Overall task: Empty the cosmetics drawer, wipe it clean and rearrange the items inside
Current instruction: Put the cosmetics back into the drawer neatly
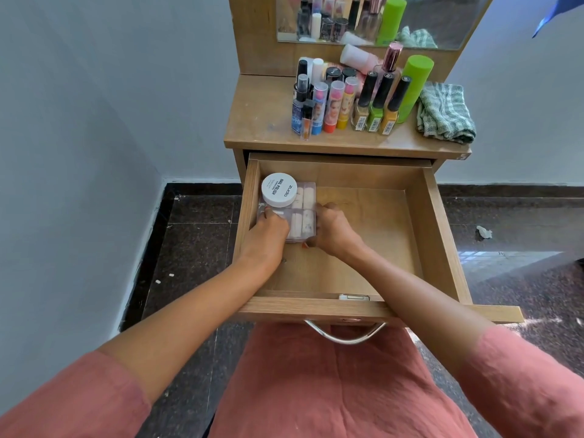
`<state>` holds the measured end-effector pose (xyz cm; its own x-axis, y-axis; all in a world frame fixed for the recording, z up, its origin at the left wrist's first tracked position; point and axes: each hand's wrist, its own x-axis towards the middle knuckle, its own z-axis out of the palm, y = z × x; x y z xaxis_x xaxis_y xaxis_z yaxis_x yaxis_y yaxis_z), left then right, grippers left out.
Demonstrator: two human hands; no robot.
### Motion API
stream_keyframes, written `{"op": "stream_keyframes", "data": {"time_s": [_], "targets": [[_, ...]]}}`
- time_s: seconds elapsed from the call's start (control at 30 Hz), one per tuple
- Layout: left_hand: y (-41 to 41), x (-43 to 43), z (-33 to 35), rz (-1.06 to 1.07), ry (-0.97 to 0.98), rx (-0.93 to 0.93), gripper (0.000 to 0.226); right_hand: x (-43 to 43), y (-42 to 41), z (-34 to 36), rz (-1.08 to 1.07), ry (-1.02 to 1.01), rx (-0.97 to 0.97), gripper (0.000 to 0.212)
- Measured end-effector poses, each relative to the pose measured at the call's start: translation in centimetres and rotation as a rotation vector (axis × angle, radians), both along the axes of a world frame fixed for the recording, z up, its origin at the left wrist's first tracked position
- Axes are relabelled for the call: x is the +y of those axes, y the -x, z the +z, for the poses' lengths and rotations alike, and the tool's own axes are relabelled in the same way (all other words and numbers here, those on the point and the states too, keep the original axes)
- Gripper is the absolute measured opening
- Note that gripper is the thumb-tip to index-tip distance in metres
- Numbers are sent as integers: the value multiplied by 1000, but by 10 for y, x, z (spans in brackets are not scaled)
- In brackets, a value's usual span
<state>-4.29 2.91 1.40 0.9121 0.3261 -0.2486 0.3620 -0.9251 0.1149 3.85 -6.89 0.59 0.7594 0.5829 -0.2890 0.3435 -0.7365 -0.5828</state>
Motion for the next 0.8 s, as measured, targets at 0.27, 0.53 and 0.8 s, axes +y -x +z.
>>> {"op": "stream_keyframes", "data": {"time_s": [0.27,0.53,0.8], "targets": [[0,2,-1,74,118,-103,34,0,-8,4,30,70,-21,64],[-4,5,12,19,-2,-273,31,23,-18,21,-181,-187,68,46],[-21,34,19,-115,-300,-270,30,43,-13,20,-259,-381,183,29]]}}
